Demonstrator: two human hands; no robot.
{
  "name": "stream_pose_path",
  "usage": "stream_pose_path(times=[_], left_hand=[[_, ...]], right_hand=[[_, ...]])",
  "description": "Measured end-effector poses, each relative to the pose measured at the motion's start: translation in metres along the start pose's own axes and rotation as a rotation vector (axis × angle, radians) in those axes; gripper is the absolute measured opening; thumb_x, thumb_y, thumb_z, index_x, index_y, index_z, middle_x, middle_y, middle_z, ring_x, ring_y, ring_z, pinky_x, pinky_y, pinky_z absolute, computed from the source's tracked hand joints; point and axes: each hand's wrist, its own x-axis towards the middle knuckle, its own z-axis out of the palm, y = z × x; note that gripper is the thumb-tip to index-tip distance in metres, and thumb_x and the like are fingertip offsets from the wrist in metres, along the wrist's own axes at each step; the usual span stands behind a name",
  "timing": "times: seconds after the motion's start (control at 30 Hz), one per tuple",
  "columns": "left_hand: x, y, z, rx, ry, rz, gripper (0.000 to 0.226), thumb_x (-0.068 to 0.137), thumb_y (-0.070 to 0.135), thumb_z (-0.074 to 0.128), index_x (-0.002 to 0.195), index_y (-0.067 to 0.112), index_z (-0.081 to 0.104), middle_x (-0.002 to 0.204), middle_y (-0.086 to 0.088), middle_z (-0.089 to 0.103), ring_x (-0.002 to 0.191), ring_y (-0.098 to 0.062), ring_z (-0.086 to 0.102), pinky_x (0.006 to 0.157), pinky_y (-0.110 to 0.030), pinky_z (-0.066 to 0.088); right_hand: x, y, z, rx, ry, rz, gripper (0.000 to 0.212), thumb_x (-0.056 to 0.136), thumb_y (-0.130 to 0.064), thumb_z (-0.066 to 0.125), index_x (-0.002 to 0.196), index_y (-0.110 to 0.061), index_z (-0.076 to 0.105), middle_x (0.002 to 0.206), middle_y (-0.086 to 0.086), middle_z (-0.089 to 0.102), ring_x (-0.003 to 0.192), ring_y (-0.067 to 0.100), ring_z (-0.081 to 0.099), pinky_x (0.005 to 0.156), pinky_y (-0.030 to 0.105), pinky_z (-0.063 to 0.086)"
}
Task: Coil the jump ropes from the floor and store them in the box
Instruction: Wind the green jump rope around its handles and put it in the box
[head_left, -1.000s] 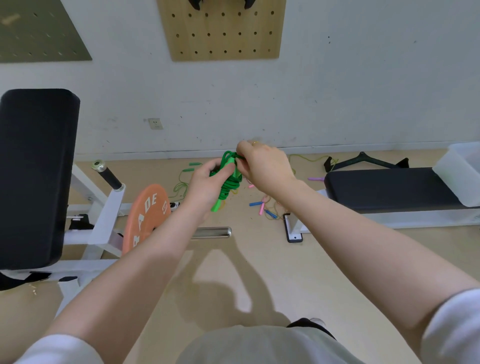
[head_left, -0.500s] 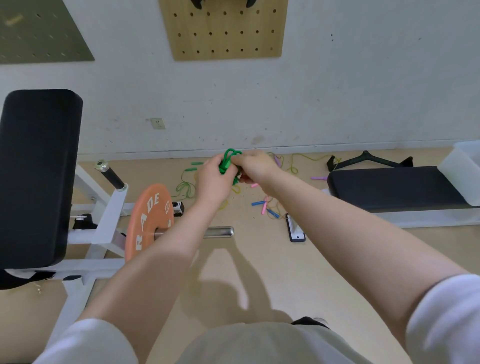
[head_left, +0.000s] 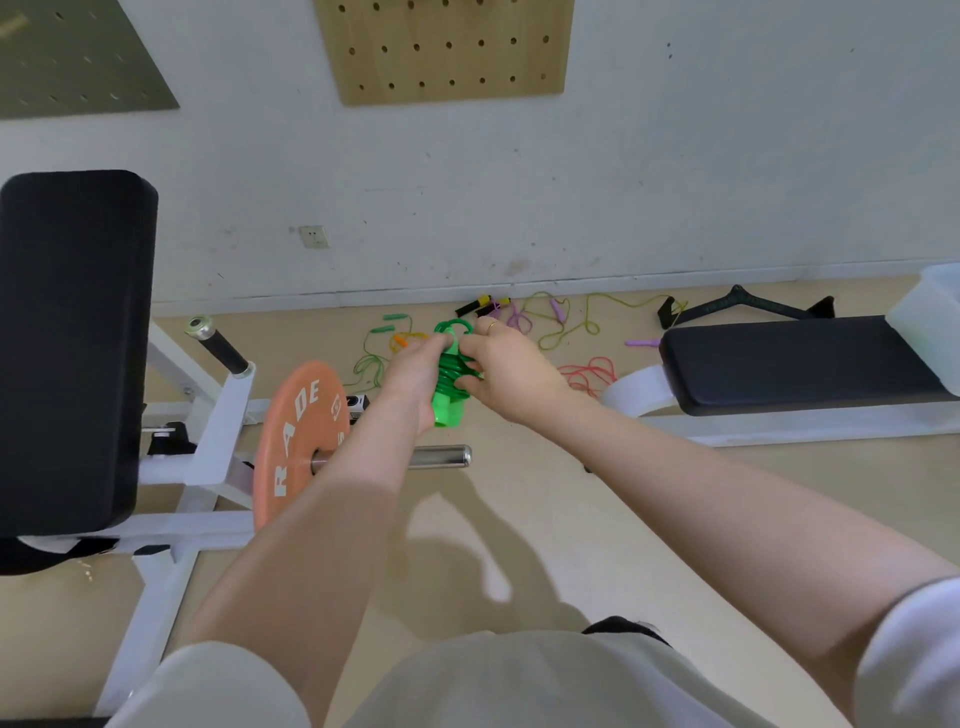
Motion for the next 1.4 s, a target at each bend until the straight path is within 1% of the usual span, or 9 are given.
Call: stream_pose_path(times=[0.13,0.33,0.5,0.67,0.77,0.83,1.03,1.3,1.4], left_hand=[[-0.001,0.004,0.003,-0.105,-0.118,-0.088,0.017,0.091,0.027,0.052,0.084,0.014,0.060,0.071,-0.005,0.062,0.049,-0.017,0.060,0.045,-0.022,0.050],[-0.003,0.020,0.022,-0.201,-0.405,-0.101,0.038,0.090,0.053,0.048,0.098,0.019,0.064,0.082,-0.002,0.068,0.070,-0.018,0.064,0.068,-0.029,0.054],[-0.005,0.021,0.060,-0.098,-0.465,-0.145,0.047,0.085,0.062,0.043,0.085,0.021,0.066,0.075,-0.006,0.063,0.050,-0.012,0.051,0.054,-0.020,0.041],[-0.008,0.026,0.131,-0.070,-0.344,-0.210,0.044,0.086,0.055,0.045,0.070,0.016,0.057,0.055,-0.003,0.054,0.038,-0.013,0.047,0.046,-0.014,0.040],[-0.006,0.019,0.180,-0.098,-0.285,-0.239,0.044,0.087,0.054,0.046,0.066,0.017,0.054,0.044,0.001,0.053,0.034,-0.011,0.047,0.045,-0.013,0.038],[-0.005,0.008,0.215,-0.146,-0.267,-0.283,0.041,0.089,0.055,0.043,0.072,0.020,0.055,0.045,0.002,0.059,0.036,-0.011,0.055,0.050,-0.018,0.042],[0.002,-0.024,0.335,-0.114,-0.234,-0.172,0.034,0.088,0.042,0.058,0.108,0.015,0.060,0.079,-0.005,0.072,0.062,-0.018,0.067,0.054,-0.028,0.054],[-0.004,-0.050,0.480,0.317,-0.254,0.285,0.047,0.083,0.030,0.066,0.124,0.016,0.048,0.096,0.004,0.060,0.086,-0.012,0.059,0.072,-0.025,0.047],[0.003,-0.053,0.520,0.504,-0.321,0.468,0.063,0.077,0.027,0.074,0.130,0.018,0.041,0.103,0.010,0.056,0.098,-0.012,0.057,0.087,-0.028,0.048]], right_hand=[[0.001,0.016,-0.013,0.101,0.028,-0.071,0.030,0.079,-0.013,0.068,0.065,-0.017,0.042,0.085,0.006,0.038,0.076,0.025,0.045,0.069,0.031,0.036],[0.006,0.042,-0.047,0.169,0.134,-0.094,0.022,0.080,-0.014,0.068,0.094,-0.003,0.056,0.089,0.001,0.044,0.083,0.019,0.049,0.075,0.030,0.038],[-0.005,0.073,-0.066,0.231,0.201,0.002,0.030,0.085,-0.016,0.064,0.108,-0.001,0.052,0.105,0.011,0.056,0.097,0.026,0.057,0.083,0.034,0.045],[-0.023,0.121,-0.079,-0.220,0.158,0.087,0.041,0.096,-0.029,0.042,0.132,-0.008,0.039,0.123,0.011,0.050,0.092,0.034,0.061,0.060,0.035,0.038],[-0.034,0.151,-0.093,-0.563,0.213,0.053,0.048,0.073,-0.025,0.068,0.116,-0.006,0.055,0.096,0.008,0.064,0.065,0.022,0.065,0.038,0.024,0.028],[-0.040,0.174,-0.099,-0.609,0.043,0.095,0.057,0.079,-0.016,0.061,0.130,0.001,0.041,0.118,0.013,0.054,0.100,0.025,0.059,0.055,0.031,0.046],[-0.079,0.276,-0.141,-0.010,-0.204,0.353,0.056,0.086,-0.005,0.047,0.137,0.000,0.026,0.122,0.021,0.047,0.110,0.037,0.052,0.085,0.041,0.046],[-0.142,0.403,-0.211,0.489,0.127,0.622,0.062,0.089,-0.005,0.045,0.144,-0.008,0.019,0.143,0.011,0.037,0.123,0.026,0.045,0.101,0.032,0.038],[-0.154,0.439,-0.233,0.793,0.261,0.656,0.059,0.093,-0.011,0.048,0.145,-0.015,0.019,0.124,-0.003,0.049,0.112,0.019,0.050,0.096,0.028,0.040]])
